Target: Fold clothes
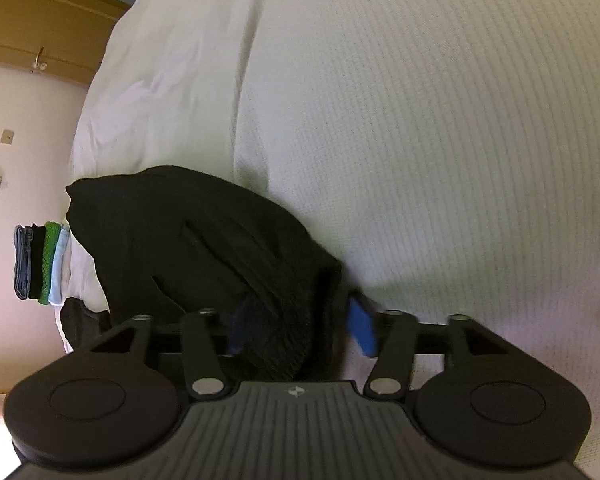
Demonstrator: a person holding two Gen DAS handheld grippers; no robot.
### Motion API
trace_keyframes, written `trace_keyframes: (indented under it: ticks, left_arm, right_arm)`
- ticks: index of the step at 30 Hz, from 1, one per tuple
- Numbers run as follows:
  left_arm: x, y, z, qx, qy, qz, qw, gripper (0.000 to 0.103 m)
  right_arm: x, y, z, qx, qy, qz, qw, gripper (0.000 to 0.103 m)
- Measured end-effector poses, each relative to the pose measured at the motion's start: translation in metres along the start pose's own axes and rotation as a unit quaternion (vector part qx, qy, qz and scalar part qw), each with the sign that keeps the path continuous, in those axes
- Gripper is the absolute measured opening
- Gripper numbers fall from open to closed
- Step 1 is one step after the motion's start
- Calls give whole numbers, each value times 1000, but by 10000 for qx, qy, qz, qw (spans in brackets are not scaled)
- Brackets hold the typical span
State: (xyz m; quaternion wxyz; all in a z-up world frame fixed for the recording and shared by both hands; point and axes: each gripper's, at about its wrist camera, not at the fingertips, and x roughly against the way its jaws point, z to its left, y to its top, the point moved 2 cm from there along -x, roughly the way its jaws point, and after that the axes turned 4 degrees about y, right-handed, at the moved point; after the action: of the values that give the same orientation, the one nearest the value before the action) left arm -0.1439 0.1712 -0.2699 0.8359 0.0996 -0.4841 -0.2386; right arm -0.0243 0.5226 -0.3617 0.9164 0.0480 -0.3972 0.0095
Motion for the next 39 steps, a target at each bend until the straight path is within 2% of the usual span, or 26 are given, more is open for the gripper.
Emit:
trace_keyframes:
  ticks: [3, 4, 5, 6, 7, 8, 11, 14, 15, 17, 20, 22, 24, 27, 32, 34, 39]
  left_arm:
    - [-13, -6, -19, -1160, 14, -249, 9929, 41]
    - [-19, -8, -24, -1442, -65, -262, 9892, 36]
    - [-23, -9, -26, -1606, -174, -284, 9865, 22]
    - [-25, -10, -26, -1690, -343, -290, 9846, 14]
    - [-25, -12, -28, -1787, -473, -301, 9823, 9]
    - [-25, -11, -28, -1857, -505, -322, 9808, 8]
    - [-17, -7, -24, -1863, -667, -361, 9796, 6]
    - [7, 2, -29, -1942, -802, -729, 9750, 6]
    - [17, 8, -32, -1869, -1051, -863, 9729, 0]
    - [35, 19, -43, -1765, -1432, -1124, 9673, 0]
    - [41, 32, -66, -1405, -1364, -1175, 9736, 1]
    - [31, 36, -59, -835, -1246, -776, 9856, 4]
    - [30, 34, -42, -437, -1114, -585, 9911, 6]
    - [26, 25, -21, -495, -913, -426, 9937, 10]
    - [18, 12, 4, -462, -581, -191, 9971, 24]
    - [12, 12, 7, -461, -524, -189, 9974, 28]
    - [-4, 9, 3, -611, -479, -173, 9968, 31]
  right_arm:
    - [-21, 6, 18, -181, -23, -30, 9998, 57]
    - [-19, 5, 15, -281, 28, -51, 9996, 57]
    - [-17, 4, 11, -379, 76, -71, 9992, 55]
    - [-20, 4, 13, -363, 40, -30, 9993, 48]
    - [-22, 5, 15, -347, 5, 11, 9994, 20]
    - [-21, 6, 16, -296, -12, 32, 9996, 13]
    - [-15, 10, 22, -144, -62, 93, 9998, 9]
    - [-3, 16, 36, 32, 10, -14, 10000, 8]
    - [6, 18, 37, 60, 28, -55, 10000, 8]
    - [21, 23, 38, 108, 64, -89, 9999, 8]
    - [32, 33, 40, 261, 2, -93, 9996, 7]
    - [23, 37, 42, 368, -200, -77, 9991, 7]
    - [8, 41, 32, 190, -332, -8, 9993, 7]
    - [-3, 40, 34, 380, -530, -6, 9979, 8]
    - [-7, 38, 34, 307, -563, -40, 9979, 9]
    - [-7, 38, 35, 291, -574, -35, 9979, 9]
    - [-6, 36, 33, 281, -589, -40, 9979, 9]
